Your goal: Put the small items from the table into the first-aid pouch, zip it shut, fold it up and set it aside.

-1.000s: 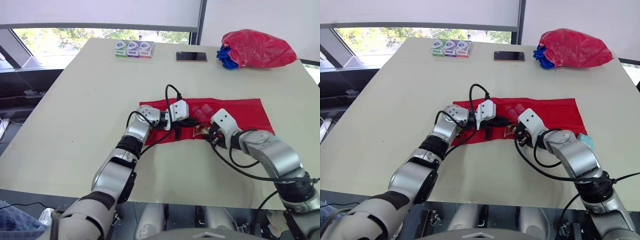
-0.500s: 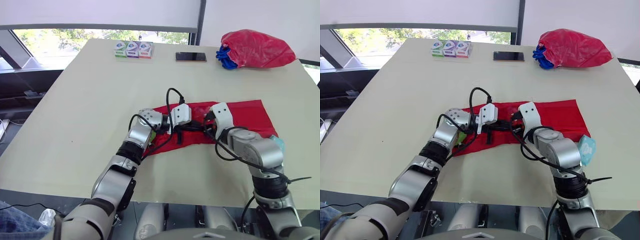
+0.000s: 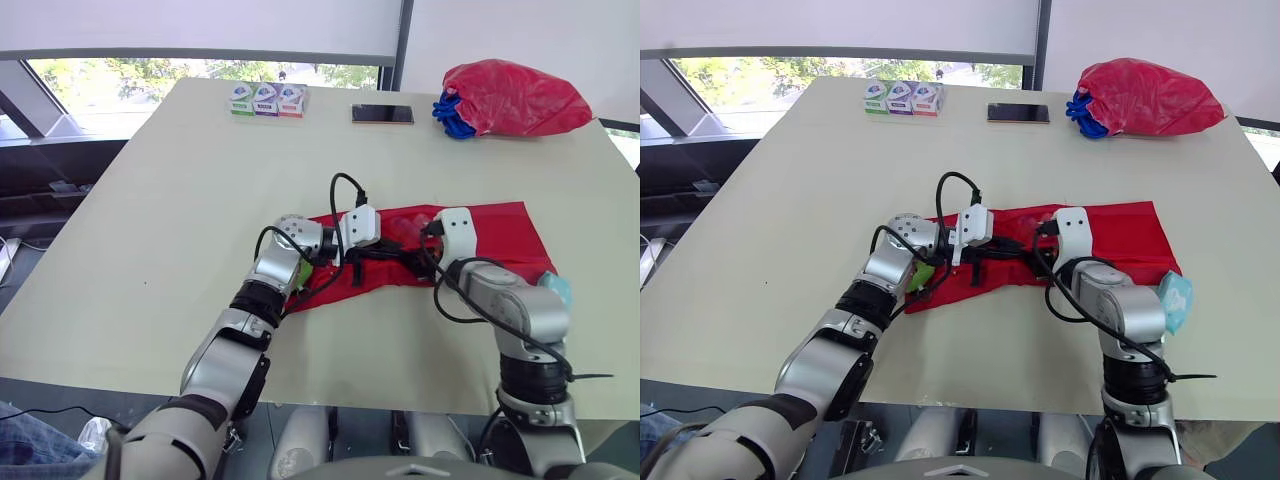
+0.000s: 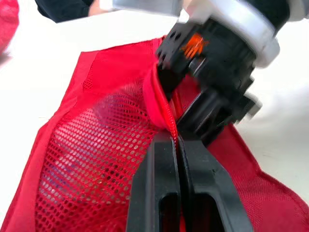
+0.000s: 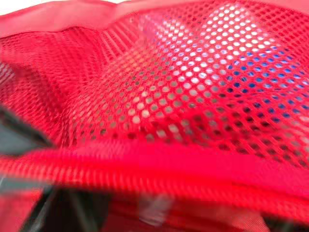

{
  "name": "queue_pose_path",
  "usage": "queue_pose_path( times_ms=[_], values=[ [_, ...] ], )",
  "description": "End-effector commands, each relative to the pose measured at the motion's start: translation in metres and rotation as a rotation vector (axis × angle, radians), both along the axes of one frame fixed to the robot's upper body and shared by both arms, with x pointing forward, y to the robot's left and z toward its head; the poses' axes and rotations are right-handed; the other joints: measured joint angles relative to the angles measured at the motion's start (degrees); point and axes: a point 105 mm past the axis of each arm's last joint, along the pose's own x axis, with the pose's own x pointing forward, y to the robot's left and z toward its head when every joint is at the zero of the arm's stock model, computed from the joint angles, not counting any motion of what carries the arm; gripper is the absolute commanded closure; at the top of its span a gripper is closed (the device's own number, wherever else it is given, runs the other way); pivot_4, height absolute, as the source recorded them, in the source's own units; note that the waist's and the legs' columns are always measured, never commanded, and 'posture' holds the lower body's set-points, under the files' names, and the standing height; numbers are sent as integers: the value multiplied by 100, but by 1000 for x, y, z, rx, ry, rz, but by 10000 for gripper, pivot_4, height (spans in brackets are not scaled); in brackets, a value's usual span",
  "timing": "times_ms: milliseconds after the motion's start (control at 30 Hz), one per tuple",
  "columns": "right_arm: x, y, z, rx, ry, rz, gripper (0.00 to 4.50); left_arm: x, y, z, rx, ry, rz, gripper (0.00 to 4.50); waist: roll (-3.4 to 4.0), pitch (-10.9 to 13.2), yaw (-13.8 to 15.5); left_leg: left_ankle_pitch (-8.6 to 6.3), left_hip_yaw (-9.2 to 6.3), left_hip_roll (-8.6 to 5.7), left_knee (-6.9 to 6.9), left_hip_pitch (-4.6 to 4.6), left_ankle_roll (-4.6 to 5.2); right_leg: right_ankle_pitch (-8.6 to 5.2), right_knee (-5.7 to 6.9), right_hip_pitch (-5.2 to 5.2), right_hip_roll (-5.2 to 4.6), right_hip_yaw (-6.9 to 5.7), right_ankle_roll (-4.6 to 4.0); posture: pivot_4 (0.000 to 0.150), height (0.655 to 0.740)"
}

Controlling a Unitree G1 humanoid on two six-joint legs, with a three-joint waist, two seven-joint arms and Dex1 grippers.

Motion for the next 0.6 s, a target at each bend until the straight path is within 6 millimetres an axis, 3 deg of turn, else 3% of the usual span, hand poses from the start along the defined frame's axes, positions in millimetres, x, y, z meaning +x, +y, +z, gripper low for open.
queue_pose_path(
  times_ms=[33,267,367,533,600],
  values=[
    [-18,5,14,-17,-57,159,8963,1,-4,6,6,-31,-27,45000,0,0,-13,0,1,0,-1,-1,0,0,-2,0,0,1,0,1500,7400],
    [-45,1,25,-13,-99,318,8963,8,-2,8,9,-37,-10,45000,0,0,-17,0,-3,2,-3,0,1,0,-3,0,1,0,0,1500,7400],
    [-45,-5,19,-51,-110,301,18425,11,-1,8,12,-39,-5,45000,0,0,-15,0,-3,2,-1,0,1,0,-3,1,1,0,0,1500,7400],
    [-31,-2,13,-75,-154,253,44169,11,-1,7,16,-42,-12,45000,0,0,-26,0,-2,2,-1,0,1,0,-3,0,2,1,0,1500,7400],
    [-23,0,13,-74,-178,229,44169,11,-1,8,16,-42,-16,45000,0,0,-30,0,-2,2,-1,0,1,-1,-3,0,2,1,0,1500,7400]
  ],
)
